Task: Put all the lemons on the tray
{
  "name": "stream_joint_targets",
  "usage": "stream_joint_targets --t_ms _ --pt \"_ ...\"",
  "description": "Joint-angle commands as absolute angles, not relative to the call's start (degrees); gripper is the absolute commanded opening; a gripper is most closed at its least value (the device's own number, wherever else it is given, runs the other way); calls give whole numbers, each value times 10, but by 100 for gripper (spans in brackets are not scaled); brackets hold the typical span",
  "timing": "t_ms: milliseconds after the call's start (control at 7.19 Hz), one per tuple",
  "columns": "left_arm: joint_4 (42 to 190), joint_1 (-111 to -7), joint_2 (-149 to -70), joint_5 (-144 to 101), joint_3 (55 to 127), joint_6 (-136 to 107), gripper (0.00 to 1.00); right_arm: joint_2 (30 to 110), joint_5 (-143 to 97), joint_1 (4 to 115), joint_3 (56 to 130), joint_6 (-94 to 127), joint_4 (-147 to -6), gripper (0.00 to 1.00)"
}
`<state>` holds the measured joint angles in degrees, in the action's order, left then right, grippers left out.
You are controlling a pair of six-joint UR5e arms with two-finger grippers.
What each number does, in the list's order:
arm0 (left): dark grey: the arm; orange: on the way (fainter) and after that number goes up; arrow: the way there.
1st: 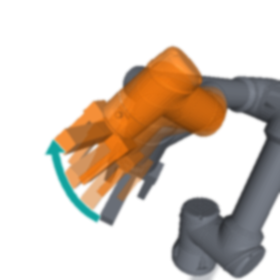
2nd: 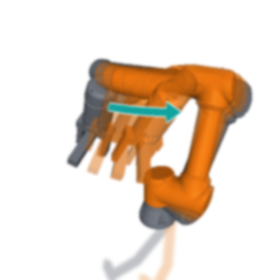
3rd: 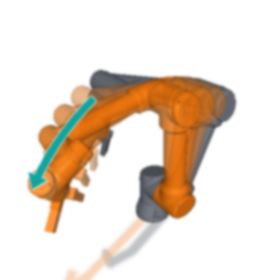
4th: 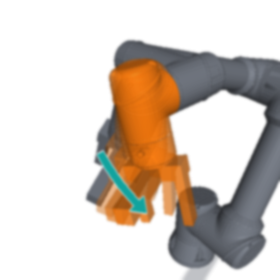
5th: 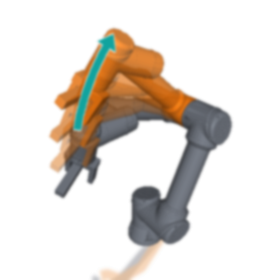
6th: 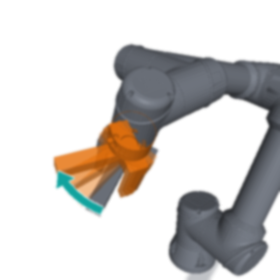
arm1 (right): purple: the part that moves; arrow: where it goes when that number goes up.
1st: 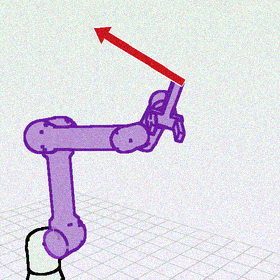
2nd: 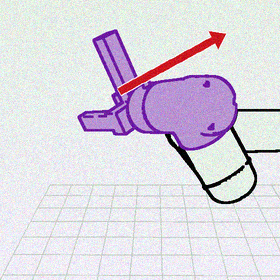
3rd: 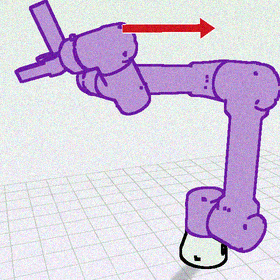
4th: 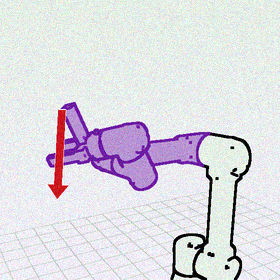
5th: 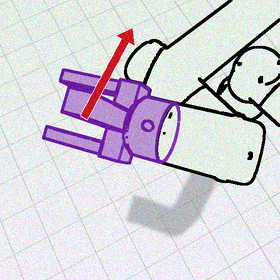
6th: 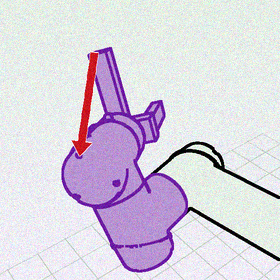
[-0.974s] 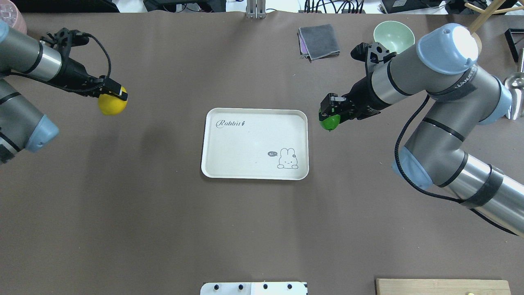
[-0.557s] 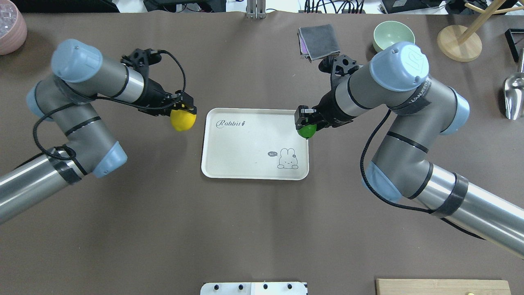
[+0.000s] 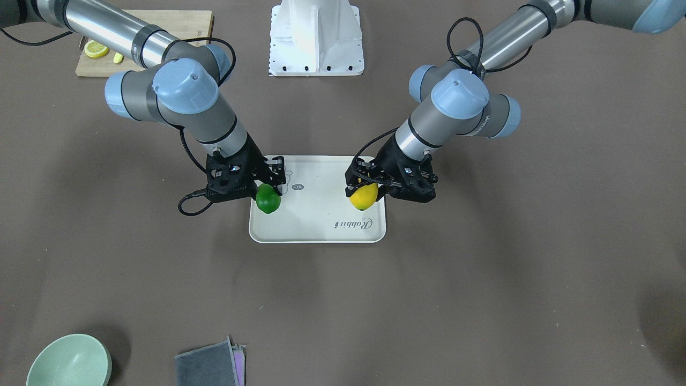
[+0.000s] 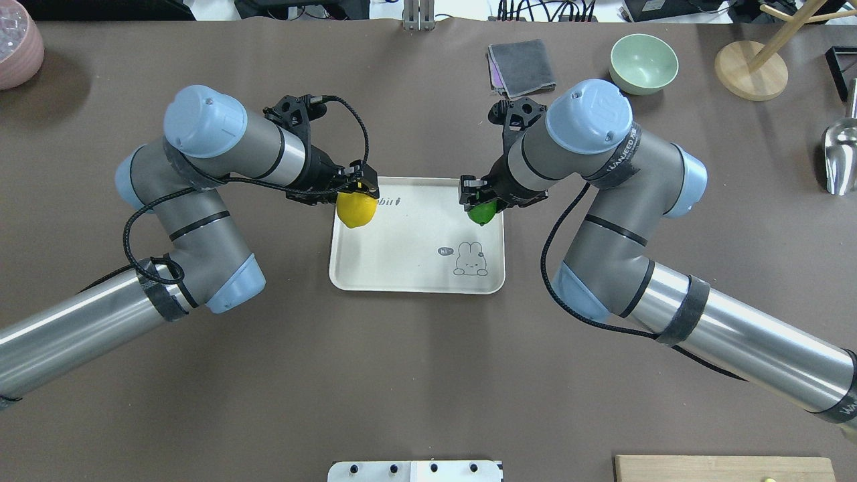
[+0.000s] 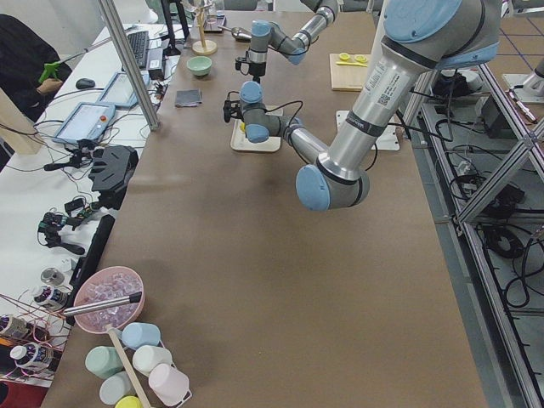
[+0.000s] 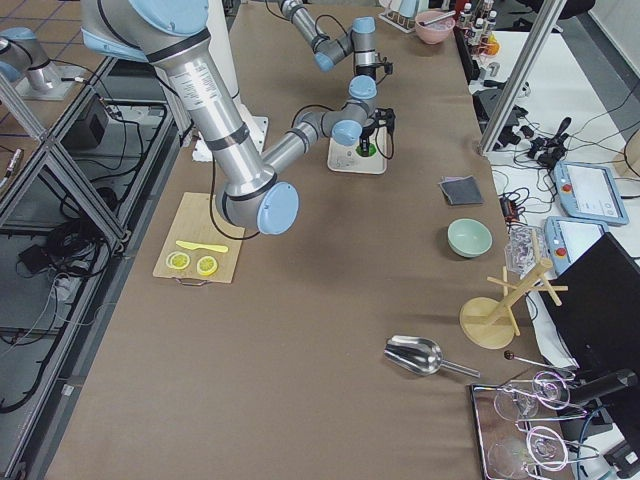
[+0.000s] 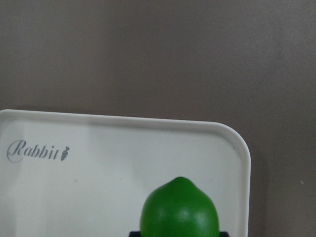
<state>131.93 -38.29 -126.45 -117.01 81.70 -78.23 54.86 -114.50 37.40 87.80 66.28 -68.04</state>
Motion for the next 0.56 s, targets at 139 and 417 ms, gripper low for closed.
stream_joint_targets --t_ms 139,417 --pt "1317 -373 -1274 -1161 816 -787 0 536 -1138 354 860 664 -680 34" --pt "1317 -360 -1272 -1144 810 -785 0 534 -1138 346 863 675 -679 99"
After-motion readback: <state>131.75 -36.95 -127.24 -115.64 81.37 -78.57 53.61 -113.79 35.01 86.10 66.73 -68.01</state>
